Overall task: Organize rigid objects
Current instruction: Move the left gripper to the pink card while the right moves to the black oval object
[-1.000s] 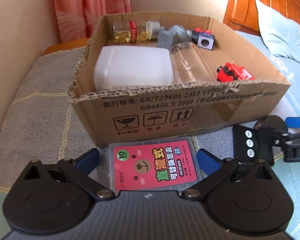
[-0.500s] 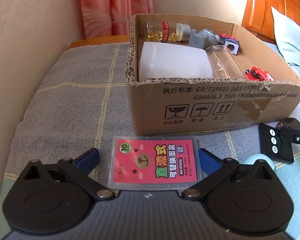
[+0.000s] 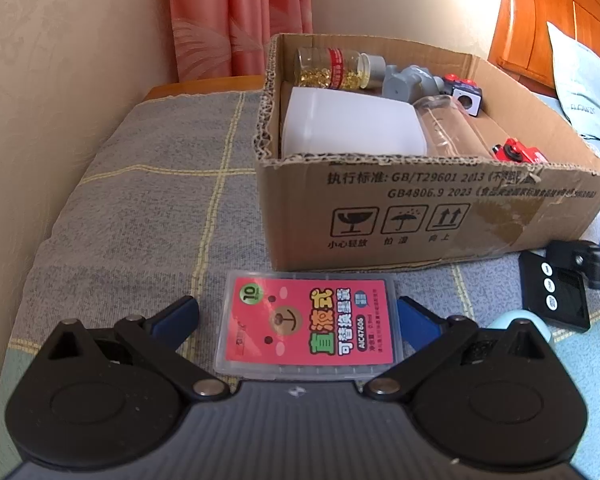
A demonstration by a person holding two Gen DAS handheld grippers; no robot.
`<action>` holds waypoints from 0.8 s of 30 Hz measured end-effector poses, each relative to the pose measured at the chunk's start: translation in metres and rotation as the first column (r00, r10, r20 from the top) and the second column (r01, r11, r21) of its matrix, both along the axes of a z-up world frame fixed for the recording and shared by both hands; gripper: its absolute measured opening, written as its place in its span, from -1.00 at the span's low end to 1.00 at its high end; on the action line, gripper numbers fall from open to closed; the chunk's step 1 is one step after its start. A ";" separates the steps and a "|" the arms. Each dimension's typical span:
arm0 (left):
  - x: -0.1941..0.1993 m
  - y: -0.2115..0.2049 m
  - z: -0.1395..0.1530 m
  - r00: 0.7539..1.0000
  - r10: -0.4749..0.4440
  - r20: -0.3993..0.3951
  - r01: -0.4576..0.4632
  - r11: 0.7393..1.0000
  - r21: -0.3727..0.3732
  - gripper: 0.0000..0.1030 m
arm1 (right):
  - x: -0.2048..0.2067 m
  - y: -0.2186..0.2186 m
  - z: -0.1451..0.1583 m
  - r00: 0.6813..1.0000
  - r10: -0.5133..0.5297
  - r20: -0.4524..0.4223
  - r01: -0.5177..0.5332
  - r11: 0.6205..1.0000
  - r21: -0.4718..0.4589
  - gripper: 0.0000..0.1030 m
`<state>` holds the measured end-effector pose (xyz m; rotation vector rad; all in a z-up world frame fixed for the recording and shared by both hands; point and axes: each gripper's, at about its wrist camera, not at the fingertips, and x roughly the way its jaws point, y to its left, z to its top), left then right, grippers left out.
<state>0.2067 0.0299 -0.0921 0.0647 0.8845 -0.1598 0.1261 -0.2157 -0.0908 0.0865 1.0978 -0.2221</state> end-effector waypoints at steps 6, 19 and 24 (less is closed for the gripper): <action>0.000 0.001 0.001 1.000 -0.003 0.000 0.003 1.000 -0.001 1.00 | -0.009 -0.011 0.002 0.999 -0.035 0.010 0.035 0.999 -0.015 1.00; -0.001 0.002 0.001 1.000 -0.013 0.008 0.013 1.000 0.001 1.00 | -0.021 -0.026 -0.003 0.999 -0.046 -0.008 0.045 0.997 -0.063 1.00; 0.004 0.001 0.003 0.999 -0.044 -0.008 0.044 0.999 0.014 1.00 | -0.019 -0.018 -0.002 0.995 -0.100 -0.019 0.099 0.992 -0.074 1.00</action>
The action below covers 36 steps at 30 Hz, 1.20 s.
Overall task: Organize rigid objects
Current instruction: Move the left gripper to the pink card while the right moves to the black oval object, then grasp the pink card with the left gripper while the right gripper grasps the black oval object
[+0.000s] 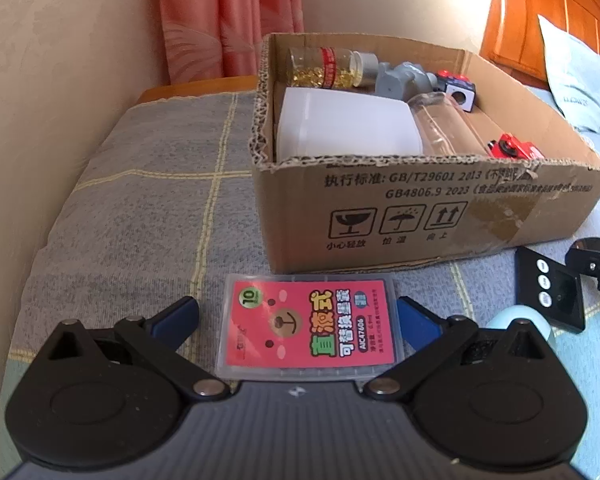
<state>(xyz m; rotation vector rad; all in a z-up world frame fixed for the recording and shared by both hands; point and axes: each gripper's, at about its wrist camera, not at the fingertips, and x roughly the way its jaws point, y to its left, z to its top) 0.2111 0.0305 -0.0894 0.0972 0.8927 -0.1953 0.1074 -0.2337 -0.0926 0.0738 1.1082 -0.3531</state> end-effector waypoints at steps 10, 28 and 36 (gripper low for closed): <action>0.001 0.000 -0.001 1.000 -0.003 -0.004 0.003 1.000 -0.008 1.00 | 0.003 0.015 -0.002 0.986 0.159 0.051 -0.161 0.986 0.037 1.00; 0.004 -0.001 0.000 1.000 0.008 -0.027 -0.008 1.000 -0.001 1.00 | 0.006 0.025 -0.001 0.999 0.049 0.018 -0.049 0.999 0.006 0.89; 0.004 -0.004 0.001 1.000 -0.004 -0.026 0.004 1.000 0.009 0.93 | 0.007 0.022 0.004 0.999 0.045 -0.027 -0.045 0.999 0.022 0.80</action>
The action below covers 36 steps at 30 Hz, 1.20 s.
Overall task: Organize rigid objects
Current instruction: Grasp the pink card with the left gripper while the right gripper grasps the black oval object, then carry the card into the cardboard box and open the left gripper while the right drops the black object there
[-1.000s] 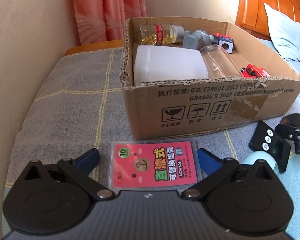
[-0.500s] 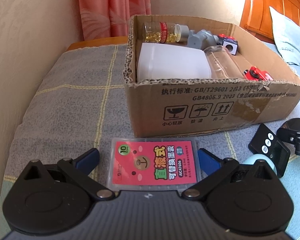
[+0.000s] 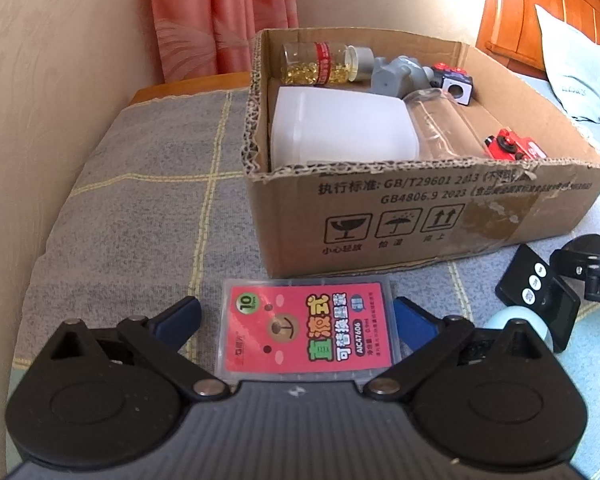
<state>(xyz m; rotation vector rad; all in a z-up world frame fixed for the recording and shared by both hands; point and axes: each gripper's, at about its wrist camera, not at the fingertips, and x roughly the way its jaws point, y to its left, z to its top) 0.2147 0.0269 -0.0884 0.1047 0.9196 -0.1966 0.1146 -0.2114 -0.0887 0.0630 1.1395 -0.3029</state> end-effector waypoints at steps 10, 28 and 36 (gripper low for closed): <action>-0.004 0.000 0.001 1.000 0.013 -0.013 -0.013 1.000 0.000 0.88 | 0.000 0.001 -0.001 1.000 0.008 -0.002 -0.008 1.000 0.002 0.80; -0.010 0.001 0.009 1.000 -0.028 -0.013 0.028 1.000 0.002 0.76 | -0.002 0.003 0.008 0.997 0.081 -0.011 -0.081 0.997 0.007 0.80; -0.022 0.009 0.027 0.997 -0.077 -0.020 0.077 0.997 -0.015 0.76 | -0.006 0.003 0.027 0.989 0.149 -0.001 -0.149 0.989 0.009 0.80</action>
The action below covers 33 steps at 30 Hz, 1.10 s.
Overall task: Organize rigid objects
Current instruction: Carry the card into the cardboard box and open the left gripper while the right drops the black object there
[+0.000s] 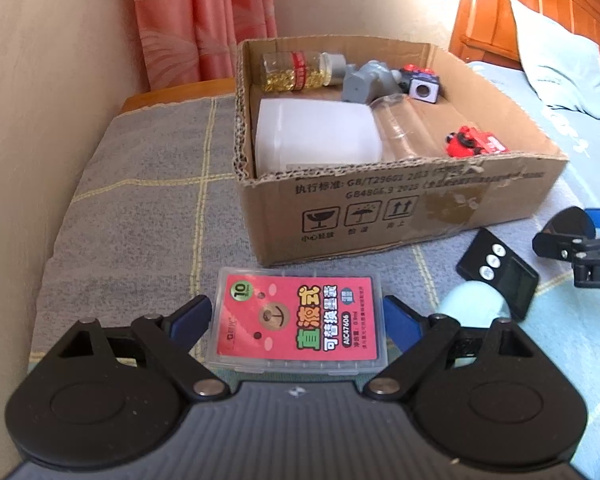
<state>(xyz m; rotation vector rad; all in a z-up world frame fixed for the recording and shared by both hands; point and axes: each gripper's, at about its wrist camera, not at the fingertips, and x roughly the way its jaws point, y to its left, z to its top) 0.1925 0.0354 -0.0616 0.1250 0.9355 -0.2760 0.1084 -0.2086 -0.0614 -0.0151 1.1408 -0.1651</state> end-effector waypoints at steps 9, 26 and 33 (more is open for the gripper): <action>-0.007 0.000 0.055 0.991 -0.108 0.074 0.111 0.993 -0.035 0.76 | 0.001 -0.005 0.048 0.993 0.101 0.068 -0.106 0.991 0.080 0.80; 0.120 -0.055 0.072 0.984 -0.102 0.144 0.098 0.995 0.036 0.76 | 0.060 0.008 0.065 0.975 0.178 0.137 -0.194 0.974 0.117 0.80; 0.123 -0.051 0.069 0.978 -0.055 0.200 0.057 0.998 -0.004 0.88 | 0.070 0.008 0.059 0.976 0.175 0.129 -0.191 0.974 0.123 0.80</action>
